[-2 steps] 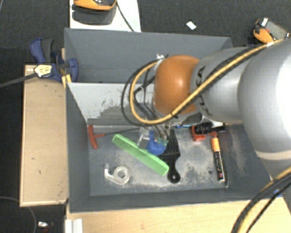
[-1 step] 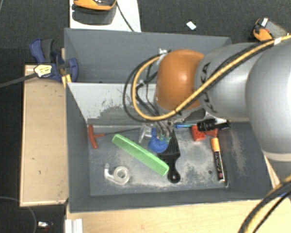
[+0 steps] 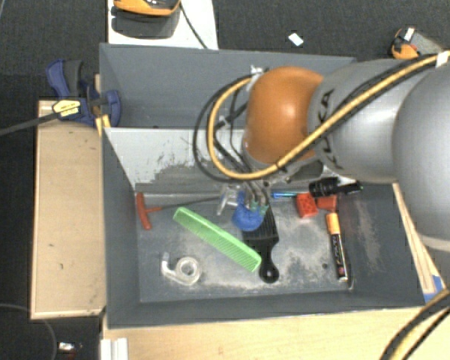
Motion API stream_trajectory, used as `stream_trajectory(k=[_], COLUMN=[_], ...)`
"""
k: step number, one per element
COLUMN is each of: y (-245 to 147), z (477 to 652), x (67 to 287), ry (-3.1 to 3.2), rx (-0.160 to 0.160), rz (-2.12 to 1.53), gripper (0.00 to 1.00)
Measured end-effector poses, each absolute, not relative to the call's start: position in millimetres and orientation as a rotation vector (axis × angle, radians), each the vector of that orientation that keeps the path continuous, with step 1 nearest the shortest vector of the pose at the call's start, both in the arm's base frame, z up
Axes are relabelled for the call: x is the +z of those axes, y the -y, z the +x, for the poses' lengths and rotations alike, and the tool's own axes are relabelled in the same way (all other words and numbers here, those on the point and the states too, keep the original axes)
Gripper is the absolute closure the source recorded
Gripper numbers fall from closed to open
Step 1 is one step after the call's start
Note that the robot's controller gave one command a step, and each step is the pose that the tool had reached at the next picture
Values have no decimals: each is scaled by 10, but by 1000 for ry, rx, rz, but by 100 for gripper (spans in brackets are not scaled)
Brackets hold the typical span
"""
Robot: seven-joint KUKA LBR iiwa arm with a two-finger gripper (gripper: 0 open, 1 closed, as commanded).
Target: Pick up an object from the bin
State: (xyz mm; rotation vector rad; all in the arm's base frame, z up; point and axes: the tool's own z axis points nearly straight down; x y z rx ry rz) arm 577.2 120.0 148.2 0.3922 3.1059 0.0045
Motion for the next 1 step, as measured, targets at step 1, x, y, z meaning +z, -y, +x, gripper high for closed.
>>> stream_trajectory(k=[1], y=[-1197], z=[5773], x=[1775], ry=[-3106], rx=[5], rz=[394], gripper=[100])
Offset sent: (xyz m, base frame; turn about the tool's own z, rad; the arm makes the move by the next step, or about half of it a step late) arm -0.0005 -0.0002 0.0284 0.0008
